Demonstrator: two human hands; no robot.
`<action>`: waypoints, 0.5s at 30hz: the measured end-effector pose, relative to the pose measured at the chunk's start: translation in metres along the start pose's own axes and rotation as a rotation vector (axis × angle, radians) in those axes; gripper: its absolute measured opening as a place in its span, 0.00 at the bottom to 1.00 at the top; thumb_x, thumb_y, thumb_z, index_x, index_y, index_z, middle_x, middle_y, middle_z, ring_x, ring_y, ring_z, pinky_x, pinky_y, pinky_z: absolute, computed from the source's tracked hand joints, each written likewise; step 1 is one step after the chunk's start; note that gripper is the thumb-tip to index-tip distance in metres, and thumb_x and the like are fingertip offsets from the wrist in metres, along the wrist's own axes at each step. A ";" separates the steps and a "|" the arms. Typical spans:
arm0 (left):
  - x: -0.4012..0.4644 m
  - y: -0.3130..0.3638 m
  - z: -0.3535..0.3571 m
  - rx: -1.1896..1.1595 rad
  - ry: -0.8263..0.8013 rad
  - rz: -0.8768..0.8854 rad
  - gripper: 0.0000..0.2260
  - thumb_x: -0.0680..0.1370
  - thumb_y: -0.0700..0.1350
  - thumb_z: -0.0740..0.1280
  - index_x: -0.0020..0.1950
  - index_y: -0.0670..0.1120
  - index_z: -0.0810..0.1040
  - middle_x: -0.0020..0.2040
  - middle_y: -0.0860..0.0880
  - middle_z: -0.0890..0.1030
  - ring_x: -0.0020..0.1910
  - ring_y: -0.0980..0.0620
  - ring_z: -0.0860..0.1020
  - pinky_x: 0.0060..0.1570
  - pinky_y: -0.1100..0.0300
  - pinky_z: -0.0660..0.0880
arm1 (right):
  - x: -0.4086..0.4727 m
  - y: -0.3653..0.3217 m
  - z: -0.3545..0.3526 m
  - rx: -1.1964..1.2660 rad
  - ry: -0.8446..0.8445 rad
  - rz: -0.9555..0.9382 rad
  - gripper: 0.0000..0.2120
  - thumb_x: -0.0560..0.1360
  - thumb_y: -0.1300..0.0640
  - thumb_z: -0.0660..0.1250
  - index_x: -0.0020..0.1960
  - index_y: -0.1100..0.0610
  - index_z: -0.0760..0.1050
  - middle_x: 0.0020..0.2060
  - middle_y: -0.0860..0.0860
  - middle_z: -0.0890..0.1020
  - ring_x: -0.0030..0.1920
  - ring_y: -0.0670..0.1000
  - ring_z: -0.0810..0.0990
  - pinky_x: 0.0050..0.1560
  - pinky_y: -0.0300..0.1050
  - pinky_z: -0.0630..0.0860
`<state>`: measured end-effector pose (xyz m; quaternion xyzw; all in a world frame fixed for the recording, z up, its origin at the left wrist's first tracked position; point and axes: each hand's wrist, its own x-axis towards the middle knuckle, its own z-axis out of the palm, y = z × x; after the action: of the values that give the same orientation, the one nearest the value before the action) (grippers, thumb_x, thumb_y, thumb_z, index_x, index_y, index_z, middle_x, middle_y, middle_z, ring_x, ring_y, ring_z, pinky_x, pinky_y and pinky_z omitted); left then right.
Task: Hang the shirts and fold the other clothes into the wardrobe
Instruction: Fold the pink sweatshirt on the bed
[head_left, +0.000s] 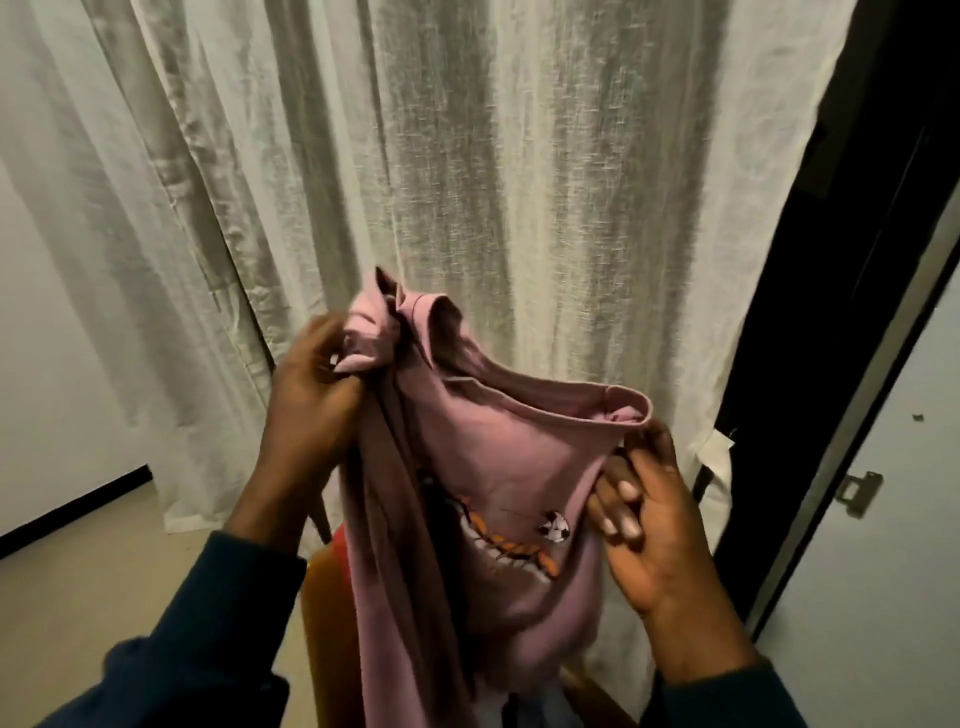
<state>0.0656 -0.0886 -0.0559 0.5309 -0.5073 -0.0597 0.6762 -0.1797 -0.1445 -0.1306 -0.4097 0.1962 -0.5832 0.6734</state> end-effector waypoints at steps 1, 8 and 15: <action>0.005 -0.014 -0.014 0.343 0.046 0.035 0.08 0.78 0.40 0.67 0.53 0.46 0.83 0.46 0.48 0.79 0.49 0.49 0.80 0.47 0.58 0.72 | 0.002 -0.003 -0.001 -0.181 -0.021 -0.017 0.08 0.83 0.62 0.56 0.50 0.52 0.71 0.27 0.53 0.78 0.20 0.47 0.71 0.21 0.36 0.64; -0.018 -0.030 -0.039 0.213 0.037 -0.662 0.22 0.82 0.59 0.59 0.45 0.41 0.75 0.29 0.43 0.78 0.29 0.42 0.79 0.30 0.53 0.75 | 0.008 -0.003 0.026 -0.505 -0.027 -0.229 0.14 0.84 0.65 0.54 0.52 0.49 0.73 0.42 0.50 0.86 0.42 0.50 0.85 0.40 0.39 0.78; -0.032 -0.051 -0.078 -0.457 0.135 -0.779 0.10 0.84 0.38 0.55 0.54 0.42 0.76 0.41 0.40 0.82 0.31 0.47 0.84 0.34 0.57 0.83 | 0.002 0.015 0.068 -0.469 0.006 -0.269 0.11 0.85 0.61 0.53 0.51 0.54 0.73 0.36 0.53 0.85 0.37 0.49 0.84 0.38 0.38 0.75</action>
<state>0.1316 -0.0391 -0.1093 0.5222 -0.1982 -0.3852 0.7346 -0.1192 -0.1249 -0.1018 -0.5751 0.2717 -0.6075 0.4758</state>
